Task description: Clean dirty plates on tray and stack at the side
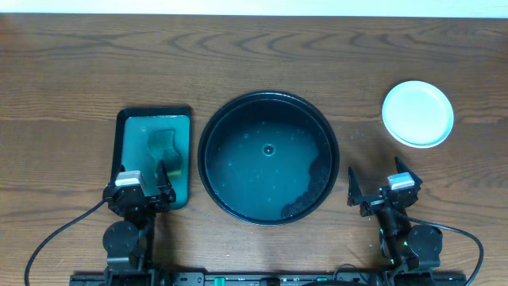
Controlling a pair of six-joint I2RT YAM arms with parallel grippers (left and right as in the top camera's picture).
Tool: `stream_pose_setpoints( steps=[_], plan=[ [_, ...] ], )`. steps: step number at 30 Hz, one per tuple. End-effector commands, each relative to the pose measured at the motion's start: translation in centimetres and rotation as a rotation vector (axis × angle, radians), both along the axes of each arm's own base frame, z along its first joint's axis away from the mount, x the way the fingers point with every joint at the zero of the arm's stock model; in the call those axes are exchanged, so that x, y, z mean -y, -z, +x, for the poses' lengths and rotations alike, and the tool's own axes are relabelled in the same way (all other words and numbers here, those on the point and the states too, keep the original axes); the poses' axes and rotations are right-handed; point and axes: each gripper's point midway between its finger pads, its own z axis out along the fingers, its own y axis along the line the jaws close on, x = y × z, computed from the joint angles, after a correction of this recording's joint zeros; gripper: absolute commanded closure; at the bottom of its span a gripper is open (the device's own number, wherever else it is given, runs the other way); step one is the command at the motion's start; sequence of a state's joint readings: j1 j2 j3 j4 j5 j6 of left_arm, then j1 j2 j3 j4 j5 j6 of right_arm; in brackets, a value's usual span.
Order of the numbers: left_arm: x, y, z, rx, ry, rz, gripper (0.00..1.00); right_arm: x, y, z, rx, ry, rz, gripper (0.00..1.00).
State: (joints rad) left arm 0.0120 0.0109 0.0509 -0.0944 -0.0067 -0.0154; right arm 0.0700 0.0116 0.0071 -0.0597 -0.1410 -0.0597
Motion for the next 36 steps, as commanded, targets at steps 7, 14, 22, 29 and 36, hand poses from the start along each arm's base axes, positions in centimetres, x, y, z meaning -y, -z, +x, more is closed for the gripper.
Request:
stream_pose_setpoints(
  steps=[7, 14, 22, 29, 36],
  plan=[
    [0.76, 1.61, 0.02, -0.038, 0.039, 0.016, 0.17, -0.07, 0.03, -0.04, 0.003, -0.002, -0.009, 0.01],
    [0.75, 1.63, 0.03, -0.038, 0.037, 0.009, 0.17, -0.07, 0.03, -0.04, 0.003, -0.002, -0.009, 0.01],
    [0.75, 1.64, 0.03, -0.039, 0.037, 0.009, 0.17, -0.07, 0.03, -0.04, 0.003, -0.002, -0.009, 0.01],
    [0.75, 1.64, 0.03, -0.039, 0.037, 0.009, 0.17, -0.07, 0.03, -0.04, 0.003, -0.002, -0.009, 0.01],
    [0.75, 1.64, 0.03, -0.039, 0.037, 0.009, 0.17, -0.07, 0.04, -0.04, 0.002, -0.002, -0.009, 0.01]
  ],
)
